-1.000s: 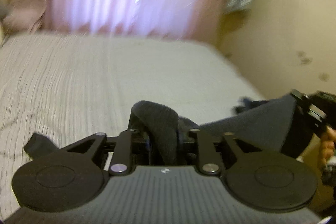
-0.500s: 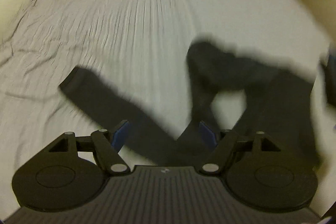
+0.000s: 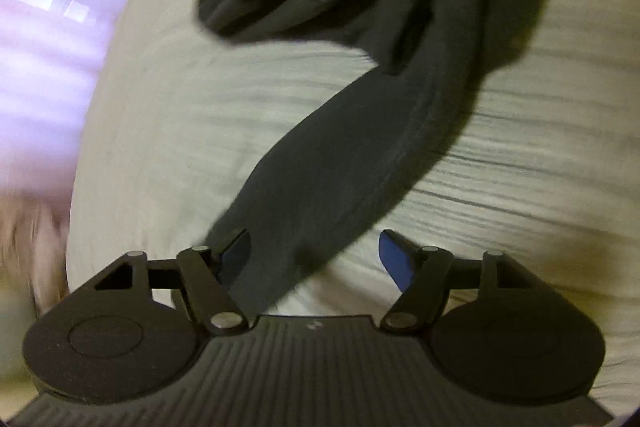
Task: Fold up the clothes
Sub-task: 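Lay the sweatpants flat on the bed and open both grippers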
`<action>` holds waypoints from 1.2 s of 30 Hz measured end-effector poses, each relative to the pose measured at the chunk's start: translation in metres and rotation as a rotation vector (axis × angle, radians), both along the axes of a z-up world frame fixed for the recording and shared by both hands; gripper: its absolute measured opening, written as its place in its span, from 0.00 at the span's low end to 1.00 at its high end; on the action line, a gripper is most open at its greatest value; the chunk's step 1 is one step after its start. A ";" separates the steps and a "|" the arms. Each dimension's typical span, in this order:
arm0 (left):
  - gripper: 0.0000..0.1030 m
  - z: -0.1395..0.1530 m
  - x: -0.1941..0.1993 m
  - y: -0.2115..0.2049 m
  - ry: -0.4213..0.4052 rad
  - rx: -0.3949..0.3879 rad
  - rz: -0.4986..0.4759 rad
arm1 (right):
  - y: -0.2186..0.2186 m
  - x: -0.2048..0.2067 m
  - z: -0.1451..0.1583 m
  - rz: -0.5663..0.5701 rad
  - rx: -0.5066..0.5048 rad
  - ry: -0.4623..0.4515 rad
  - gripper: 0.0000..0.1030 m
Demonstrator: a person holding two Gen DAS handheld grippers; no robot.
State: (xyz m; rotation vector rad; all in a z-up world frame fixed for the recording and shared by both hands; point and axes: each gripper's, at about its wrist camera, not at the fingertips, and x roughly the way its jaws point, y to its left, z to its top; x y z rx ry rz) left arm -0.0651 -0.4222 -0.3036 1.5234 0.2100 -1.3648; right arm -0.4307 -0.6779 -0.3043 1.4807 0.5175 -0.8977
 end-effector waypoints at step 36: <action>0.28 0.118 0.027 0.015 0.382 0.334 0.460 | -0.118 -0.111 0.100 0.008 -0.255 0.268 0.74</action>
